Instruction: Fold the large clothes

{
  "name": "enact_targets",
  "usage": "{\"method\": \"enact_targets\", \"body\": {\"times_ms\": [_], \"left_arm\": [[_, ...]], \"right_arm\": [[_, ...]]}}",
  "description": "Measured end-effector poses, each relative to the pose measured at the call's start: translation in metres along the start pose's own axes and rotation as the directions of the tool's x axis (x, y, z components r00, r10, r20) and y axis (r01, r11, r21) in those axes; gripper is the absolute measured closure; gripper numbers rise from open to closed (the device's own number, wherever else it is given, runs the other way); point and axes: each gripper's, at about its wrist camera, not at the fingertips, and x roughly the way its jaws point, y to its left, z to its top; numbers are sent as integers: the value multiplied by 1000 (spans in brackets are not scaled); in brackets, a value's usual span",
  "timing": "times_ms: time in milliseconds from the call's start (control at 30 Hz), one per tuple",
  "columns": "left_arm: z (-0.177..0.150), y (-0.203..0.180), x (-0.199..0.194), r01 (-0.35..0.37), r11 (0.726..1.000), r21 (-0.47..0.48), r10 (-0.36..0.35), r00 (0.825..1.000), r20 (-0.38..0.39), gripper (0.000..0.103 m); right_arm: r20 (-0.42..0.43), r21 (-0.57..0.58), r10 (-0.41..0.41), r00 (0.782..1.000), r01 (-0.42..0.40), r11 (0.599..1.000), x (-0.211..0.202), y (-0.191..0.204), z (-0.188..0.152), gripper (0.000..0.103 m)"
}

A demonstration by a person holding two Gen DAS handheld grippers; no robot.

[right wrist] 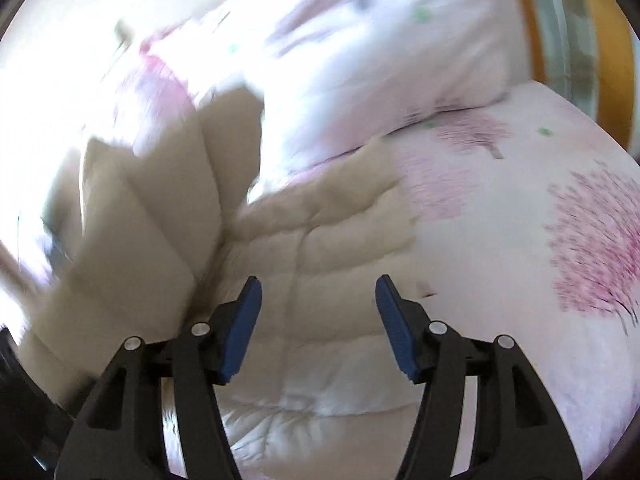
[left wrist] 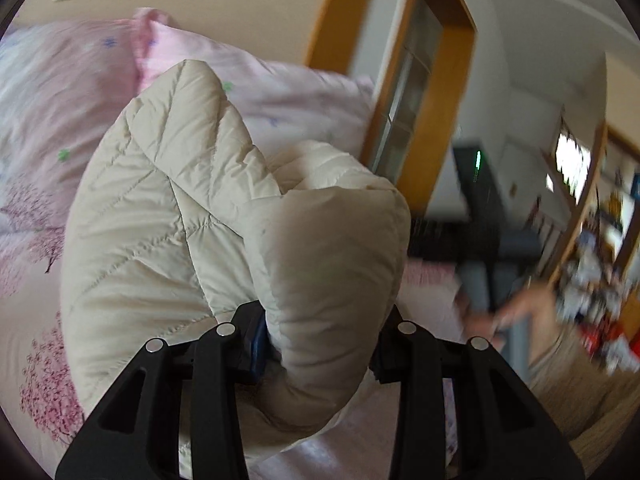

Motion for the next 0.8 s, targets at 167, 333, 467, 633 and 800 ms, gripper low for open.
{"method": "enact_targets", "body": {"times_ms": [167,333,467,633,800], "left_arm": [[-17,-31,24,-16,989,150,28,996,-80,60],[-28,-51,37,-27,967,253,58,992,-115,44],[-38,-65,46,-46,947,319,93,986,-135,39],[-43,-70,50,-57,934,352,115,983,-145,36],[-38,-66,51,-58,941,334,112,983,-145,33]], "right_arm": [[77,81,117,990,-123,989,-30,-18,5,43],[84,8,234,969,-236,972,-36,-2,13,43],[-20,-26,300,954,-300,954,-27,21,6,43],[-124,-18,313,942,-317,948,-2,41,9,43],[-165,-47,300,939,-312,949,13,52,7,89]]}}
